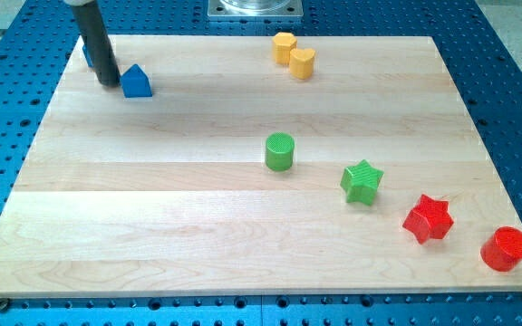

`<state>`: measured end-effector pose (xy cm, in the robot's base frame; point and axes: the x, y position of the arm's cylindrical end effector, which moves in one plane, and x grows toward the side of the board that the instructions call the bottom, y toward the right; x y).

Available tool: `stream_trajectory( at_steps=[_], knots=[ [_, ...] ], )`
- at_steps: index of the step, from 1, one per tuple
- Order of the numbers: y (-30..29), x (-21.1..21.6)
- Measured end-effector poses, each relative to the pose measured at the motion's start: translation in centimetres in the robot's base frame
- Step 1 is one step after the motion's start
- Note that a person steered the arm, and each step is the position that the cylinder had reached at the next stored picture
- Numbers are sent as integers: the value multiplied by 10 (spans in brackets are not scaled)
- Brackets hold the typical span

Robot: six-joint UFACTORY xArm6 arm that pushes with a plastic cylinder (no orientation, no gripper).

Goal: Move the triangle to the bottom right of the cube

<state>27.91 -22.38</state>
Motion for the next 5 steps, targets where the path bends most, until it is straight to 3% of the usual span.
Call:
stream_trajectory(
  at_steps=[1,2,3,5],
  knots=[
    [-11,-2],
    [-25,35],
    [-2,75],
    [57,58]
  ],
)
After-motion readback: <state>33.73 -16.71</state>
